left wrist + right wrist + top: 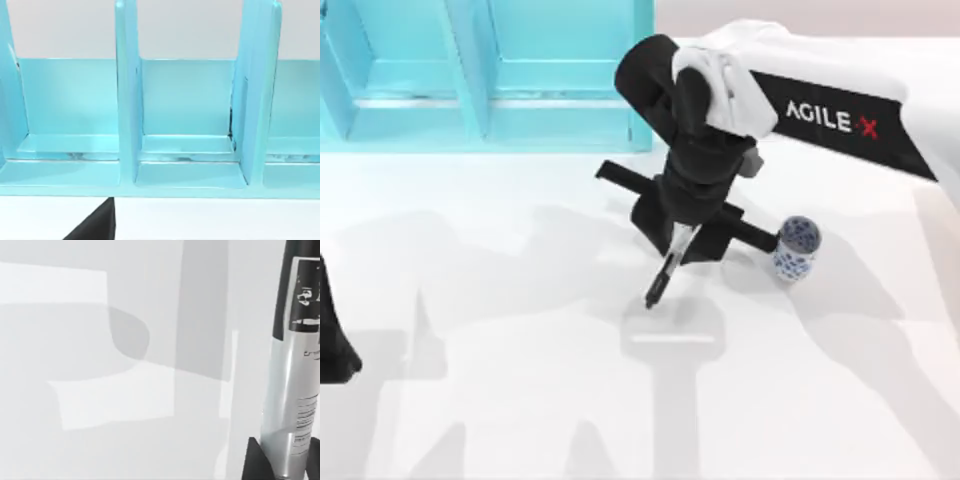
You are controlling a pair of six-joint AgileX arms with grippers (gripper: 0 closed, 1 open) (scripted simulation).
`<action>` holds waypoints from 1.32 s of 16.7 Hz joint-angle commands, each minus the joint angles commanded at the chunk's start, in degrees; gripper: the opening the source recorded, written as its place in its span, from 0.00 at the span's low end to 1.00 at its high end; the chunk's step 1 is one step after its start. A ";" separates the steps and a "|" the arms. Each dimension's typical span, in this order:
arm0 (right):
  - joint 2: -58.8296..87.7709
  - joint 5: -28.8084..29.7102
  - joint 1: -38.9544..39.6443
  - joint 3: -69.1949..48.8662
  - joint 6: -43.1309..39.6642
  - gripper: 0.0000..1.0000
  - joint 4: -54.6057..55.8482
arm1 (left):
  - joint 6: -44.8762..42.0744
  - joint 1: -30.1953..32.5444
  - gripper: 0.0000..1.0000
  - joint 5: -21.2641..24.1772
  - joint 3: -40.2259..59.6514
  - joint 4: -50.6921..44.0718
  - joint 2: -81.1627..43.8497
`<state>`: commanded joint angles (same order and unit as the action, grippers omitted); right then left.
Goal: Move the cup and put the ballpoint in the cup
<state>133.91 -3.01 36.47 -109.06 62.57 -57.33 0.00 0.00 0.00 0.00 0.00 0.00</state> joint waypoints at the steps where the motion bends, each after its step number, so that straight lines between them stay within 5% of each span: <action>1: -3.02 0.17 0.83 1.58 0.56 0.00 -0.62 | 0.00 0.00 1.00 0.00 0.00 0.00 0.00; 6: -15.82 0.51 4.39 9.29 4.36 0.00 -3.80 | 0.00 0.00 1.00 0.00 0.00 0.00 0.00; 14: -16.99 1.82 5.39 11.07 3.86 0.00 -2.67 | 0.00 0.00 1.00 0.00 0.00 0.00 0.00; 22: -21.23 21.34 8.45 27.65 -14.01 0.00 26.58 | 0.00 0.00 1.00 0.00 0.00 0.00 0.00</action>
<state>112.68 18.33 44.92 -81.41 48.56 -30.76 0.00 0.00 0.00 0.00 0.00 0.00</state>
